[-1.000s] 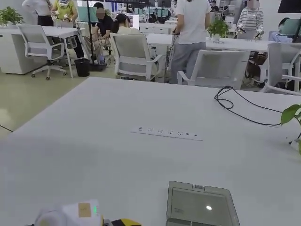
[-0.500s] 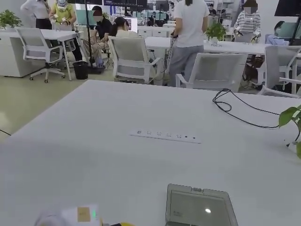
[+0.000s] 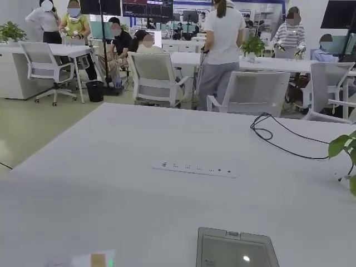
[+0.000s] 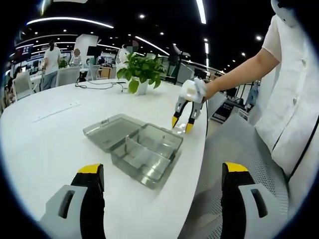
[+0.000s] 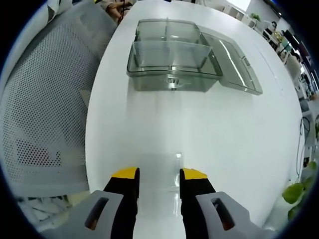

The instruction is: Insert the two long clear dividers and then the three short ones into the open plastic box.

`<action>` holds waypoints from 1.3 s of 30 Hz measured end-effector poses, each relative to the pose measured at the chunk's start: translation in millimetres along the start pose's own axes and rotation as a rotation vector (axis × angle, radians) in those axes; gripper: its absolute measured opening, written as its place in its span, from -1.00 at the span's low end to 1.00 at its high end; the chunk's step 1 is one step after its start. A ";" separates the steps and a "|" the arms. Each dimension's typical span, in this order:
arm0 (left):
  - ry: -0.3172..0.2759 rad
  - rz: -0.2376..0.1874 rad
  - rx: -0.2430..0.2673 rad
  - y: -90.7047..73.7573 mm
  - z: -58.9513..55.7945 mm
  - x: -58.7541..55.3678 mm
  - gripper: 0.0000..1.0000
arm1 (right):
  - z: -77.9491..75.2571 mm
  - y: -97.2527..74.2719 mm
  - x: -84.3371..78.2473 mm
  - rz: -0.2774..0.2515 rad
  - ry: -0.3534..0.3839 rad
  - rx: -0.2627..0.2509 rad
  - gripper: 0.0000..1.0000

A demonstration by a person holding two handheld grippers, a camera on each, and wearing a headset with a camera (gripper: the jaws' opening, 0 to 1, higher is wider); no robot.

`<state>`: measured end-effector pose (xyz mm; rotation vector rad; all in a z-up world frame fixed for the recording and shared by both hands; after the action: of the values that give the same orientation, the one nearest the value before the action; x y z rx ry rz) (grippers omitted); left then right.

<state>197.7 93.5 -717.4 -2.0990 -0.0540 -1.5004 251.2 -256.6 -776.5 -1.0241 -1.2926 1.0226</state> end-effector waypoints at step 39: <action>-0.244 -0.155 -0.017 15.8 -4.9 56.1 0.77 | 15.6 -113.8 111.3 -0.242 -0.052 -0.230 -0.34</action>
<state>219.9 62.3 -673.2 -2.3271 -0.3017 -1.3245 239.0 -176.0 -638.9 -0.9877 -1.5618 0.7326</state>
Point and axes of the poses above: the centre of the closed fingertips' face, and the gripper's own axes: y roughly forward along the fingers, z roughly to its left, x roughly out of its top, the point moved 8 cm from there along -y, roughly backward along the fingers, and after that the axes turned 2 degrees about x, right-handed, at the moved point
